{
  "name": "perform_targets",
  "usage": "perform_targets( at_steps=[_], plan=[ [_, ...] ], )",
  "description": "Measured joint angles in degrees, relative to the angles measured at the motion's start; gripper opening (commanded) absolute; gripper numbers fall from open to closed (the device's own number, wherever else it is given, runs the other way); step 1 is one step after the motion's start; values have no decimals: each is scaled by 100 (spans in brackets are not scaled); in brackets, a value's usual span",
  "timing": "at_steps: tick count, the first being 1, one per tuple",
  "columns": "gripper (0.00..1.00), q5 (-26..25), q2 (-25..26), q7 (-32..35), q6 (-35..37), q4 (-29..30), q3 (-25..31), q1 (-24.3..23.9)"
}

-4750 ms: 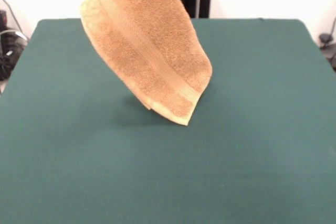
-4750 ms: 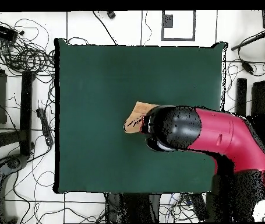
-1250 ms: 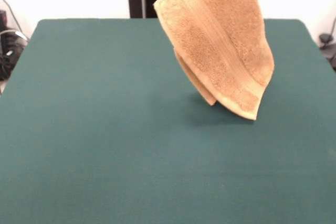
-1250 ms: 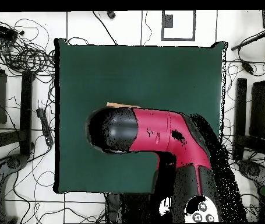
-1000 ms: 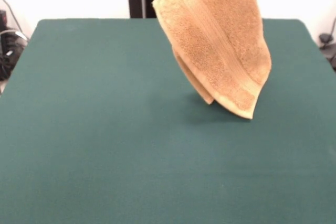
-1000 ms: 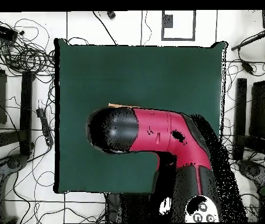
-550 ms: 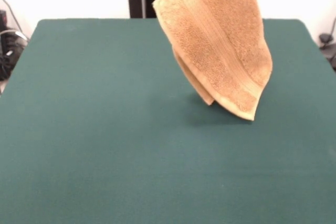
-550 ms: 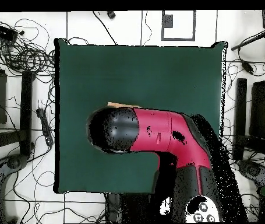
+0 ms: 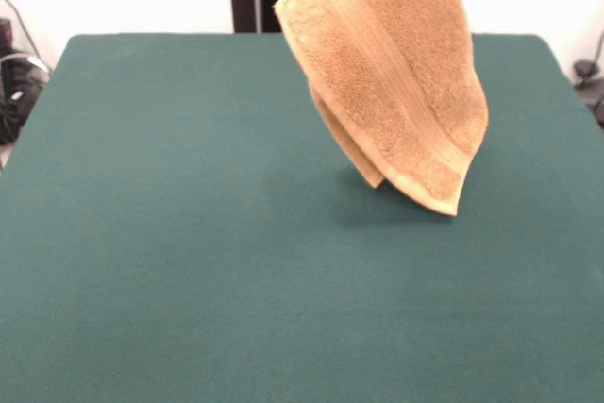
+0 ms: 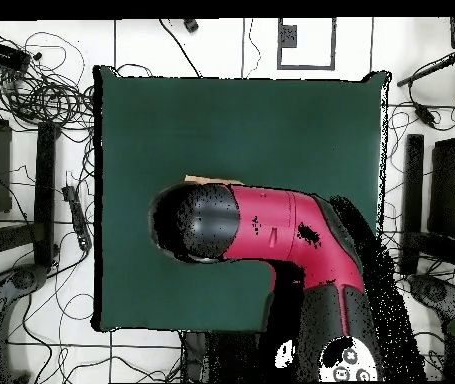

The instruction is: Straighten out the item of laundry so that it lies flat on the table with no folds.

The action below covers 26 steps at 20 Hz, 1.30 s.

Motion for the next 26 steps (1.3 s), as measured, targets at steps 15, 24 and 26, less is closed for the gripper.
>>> perform_targets(
  at_steps=[15,24,26],
  plan=[
    [0,96,-5,0,-1,0,-75,0],
    [0,97,-5,0,0,1,-127,-2],
    [0,98,-5,0,0,0,-129,-4]
  ],
)
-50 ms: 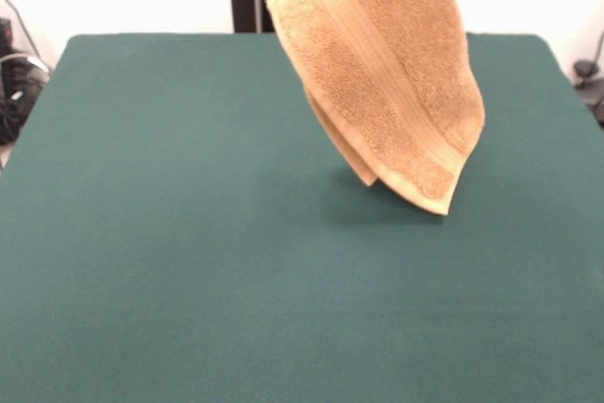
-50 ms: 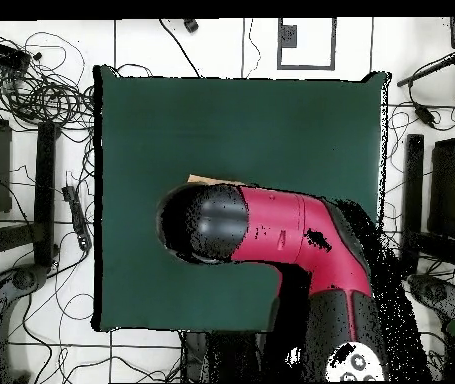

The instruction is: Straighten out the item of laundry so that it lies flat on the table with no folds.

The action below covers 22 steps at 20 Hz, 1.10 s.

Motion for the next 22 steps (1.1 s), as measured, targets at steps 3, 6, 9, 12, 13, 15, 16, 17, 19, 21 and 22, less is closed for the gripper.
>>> perform_targets(
  at_steps=[3,6,9,12,13,15,16,17,19,21,22],
  plan=[
    [0,0,0,0,0,0,-1,-10],
    [0,0,0,0,0,0,-1,-29],
    [0,0,0,0,0,0,-2,-45],
    [0,0,0,0,0,0,-2,-63],
    [0,0,0,0,0,0,-2,-67],
    [0,-1,0,0,0,0,-4,-72],
    [0,-1,0,0,-1,0,-5,-72],
    [0,-1,0,0,-1,0,-5,-72],
    [0,0,0,0,0,0,-5,-72],
    [0,0,0,0,0,0,-5,-72],
    [0,0,0,0,0,0,-5,-72]
  ],
)
